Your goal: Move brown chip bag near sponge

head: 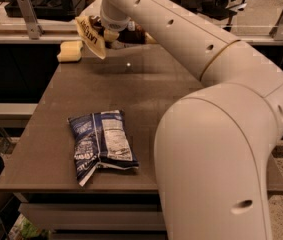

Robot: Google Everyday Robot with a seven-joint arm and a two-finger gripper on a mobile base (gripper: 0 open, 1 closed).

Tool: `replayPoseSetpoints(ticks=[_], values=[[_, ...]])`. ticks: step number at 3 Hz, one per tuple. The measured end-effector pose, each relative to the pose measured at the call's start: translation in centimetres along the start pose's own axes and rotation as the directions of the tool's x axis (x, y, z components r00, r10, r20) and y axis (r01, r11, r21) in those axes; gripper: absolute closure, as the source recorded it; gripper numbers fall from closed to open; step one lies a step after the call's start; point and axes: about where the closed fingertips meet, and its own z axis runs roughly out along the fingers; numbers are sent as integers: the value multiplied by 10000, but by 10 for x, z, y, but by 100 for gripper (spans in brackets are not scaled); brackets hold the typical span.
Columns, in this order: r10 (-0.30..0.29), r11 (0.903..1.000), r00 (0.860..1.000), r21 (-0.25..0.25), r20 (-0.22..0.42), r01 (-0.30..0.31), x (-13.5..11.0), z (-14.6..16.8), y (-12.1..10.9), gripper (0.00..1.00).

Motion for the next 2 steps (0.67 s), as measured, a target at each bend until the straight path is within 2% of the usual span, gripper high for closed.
replayPoseSetpoints(ticks=[2], values=[[166,9998,9998,-143,-124,-168,-6,30,3,100]])
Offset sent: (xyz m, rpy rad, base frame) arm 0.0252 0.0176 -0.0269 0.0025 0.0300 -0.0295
